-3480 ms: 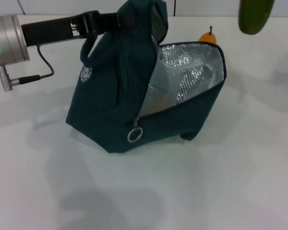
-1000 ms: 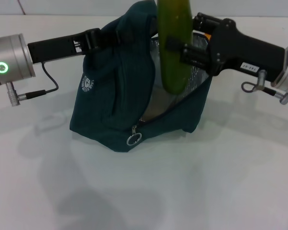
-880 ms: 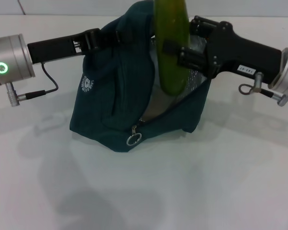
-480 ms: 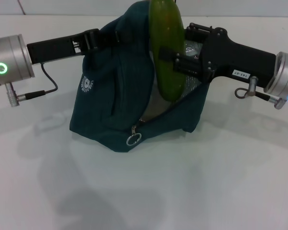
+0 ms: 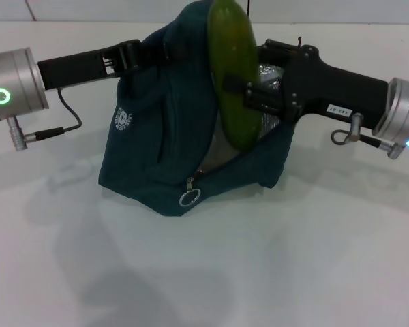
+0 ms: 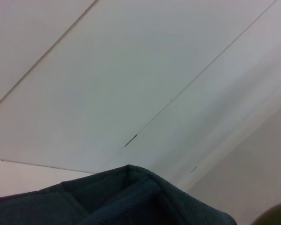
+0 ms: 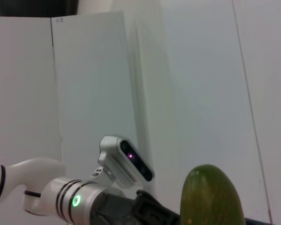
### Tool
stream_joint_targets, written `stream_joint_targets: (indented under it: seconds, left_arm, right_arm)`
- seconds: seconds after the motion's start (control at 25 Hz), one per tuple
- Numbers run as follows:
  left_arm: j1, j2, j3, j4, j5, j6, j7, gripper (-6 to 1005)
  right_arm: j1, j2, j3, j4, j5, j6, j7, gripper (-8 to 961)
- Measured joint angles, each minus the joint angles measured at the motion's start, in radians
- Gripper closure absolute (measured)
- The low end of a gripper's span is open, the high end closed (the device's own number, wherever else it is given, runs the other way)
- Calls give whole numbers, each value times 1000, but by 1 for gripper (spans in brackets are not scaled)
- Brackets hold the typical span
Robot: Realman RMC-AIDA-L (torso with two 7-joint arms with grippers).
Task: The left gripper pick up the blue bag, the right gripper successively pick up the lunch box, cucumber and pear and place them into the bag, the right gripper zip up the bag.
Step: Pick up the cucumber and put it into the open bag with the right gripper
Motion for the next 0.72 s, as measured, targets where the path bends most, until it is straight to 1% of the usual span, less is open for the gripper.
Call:
stream_joint_targets:
  seconds: [0.32,0.52,0.72]
  left_arm:
    - [1,1,-1,0,0,-1,1,958]
    - [1,2,-2,0,0,-1,5,957]
    - [1,2,-2,0,0,-1,12,957]
  right_arm:
    - [-4,0,-113,-10,105,37,0,279]
    - [1,0,-140,-11,109,47,9,275]
    - [1,0,-142,-11,113,65,29,272]
